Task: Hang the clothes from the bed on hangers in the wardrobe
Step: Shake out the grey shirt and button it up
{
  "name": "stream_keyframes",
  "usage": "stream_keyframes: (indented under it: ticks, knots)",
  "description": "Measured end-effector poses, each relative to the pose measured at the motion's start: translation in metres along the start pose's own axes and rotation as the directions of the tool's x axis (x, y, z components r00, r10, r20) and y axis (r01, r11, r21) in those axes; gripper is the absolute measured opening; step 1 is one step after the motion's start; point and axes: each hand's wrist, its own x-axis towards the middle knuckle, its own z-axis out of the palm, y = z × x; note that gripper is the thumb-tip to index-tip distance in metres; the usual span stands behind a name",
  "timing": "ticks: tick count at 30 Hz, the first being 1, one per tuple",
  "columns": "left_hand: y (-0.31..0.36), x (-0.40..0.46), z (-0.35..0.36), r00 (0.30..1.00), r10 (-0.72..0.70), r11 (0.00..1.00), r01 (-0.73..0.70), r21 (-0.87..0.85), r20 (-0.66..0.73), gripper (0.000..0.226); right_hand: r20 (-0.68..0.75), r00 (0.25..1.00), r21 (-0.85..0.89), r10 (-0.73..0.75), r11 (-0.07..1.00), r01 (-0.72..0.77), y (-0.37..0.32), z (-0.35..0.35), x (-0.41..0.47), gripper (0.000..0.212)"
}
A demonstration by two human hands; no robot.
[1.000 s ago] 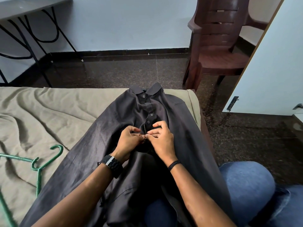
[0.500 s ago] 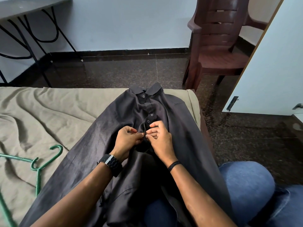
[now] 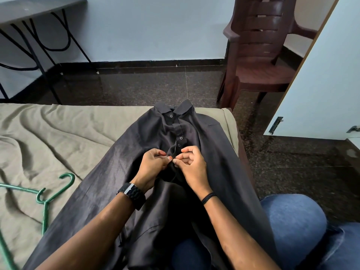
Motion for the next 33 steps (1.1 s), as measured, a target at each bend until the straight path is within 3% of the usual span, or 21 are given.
stream_keyframes:
  ticks: [4,6,9,10,13,16,20,24,27,29,31,33]
  knots:
    - [0.002,0.001,-0.002,0.999,0.011,0.999,-0.013,0.036,0.046,0.024,-0.009,0.999,-0.028,0.036,0.999,-0.036,0.0,-0.001,0.0,0.029]
    - [-0.002,0.0,-0.001,0.996,0.081,0.983,-0.087,0.163,0.039,0.022,-0.017,0.998,-0.024,0.065,0.998,-0.066,0.001,-0.001,0.001,0.026]
    - [-0.007,-0.002,0.001,0.948,0.311,0.777,-0.293,0.557,0.065,0.021,-0.031,0.992,0.043,0.123,0.992,-0.122,0.0,-0.003,0.004,0.022]
    - [-0.007,-0.003,0.0,0.926,0.365,0.715,-0.342,0.61,0.091,0.023,-0.031,0.99,0.069,0.14,0.988,-0.138,-0.001,-0.004,0.004,0.021]
    - [-0.005,-0.004,0.0,0.889,0.433,0.666,-0.428,0.611,0.151,0.027,-0.022,0.988,0.091,0.153,0.985,-0.15,-0.003,-0.004,0.004,0.023]
    - [-0.003,0.0,0.001,0.893,0.423,0.645,-0.417,0.64,0.156,0.027,-0.005,0.99,0.096,0.141,0.985,-0.14,-0.006,-0.005,0.004,0.027]
    - [0.004,0.008,-0.002,0.939,0.31,0.688,-0.33,0.646,0.149,0.032,0.022,0.991,0.129,0.128,0.983,-0.13,-0.008,-0.005,0.002,0.024]
    - [0.012,0.009,-0.01,0.964,0.158,0.909,-0.227,0.349,0.216,0.033,0.05,0.992,0.176,0.112,0.977,-0.12,-0.011,-0.004,0.001,0.023]
    - [0.012,0.01,-0.011,0.97,0.116,0.962,-0.163,0.218,0.214,0.037,0.039,0.994,0.166,0.104,0.98,-0.109,-0.012,-0.003,0.001,0.026]
    - [0.008,0.009,-0.007,0.965,0.206,0.892,-0.253,0.376,0.161,0.035,0.019,0.994,0.149,0.109,0.983,-0.11,-0.011,-0.002,0.001,0.028]
    - [0.004,0.006,-0.002,0.922,0.346,0.716,-0.381,0.585,0.177,0.033,-0.004,0.993,0.165,0.119,0.979,-0.117,-0.01,-0.003,0.002,0.028]
    - [0.002,0.001,0.002,0.866,0.435,0.611,-0.484,0.627,0.246,0.028,-0.022,0.991,0.216,0.134,0.968,-0.126,-0.008,-0.006,0.003,0.027]
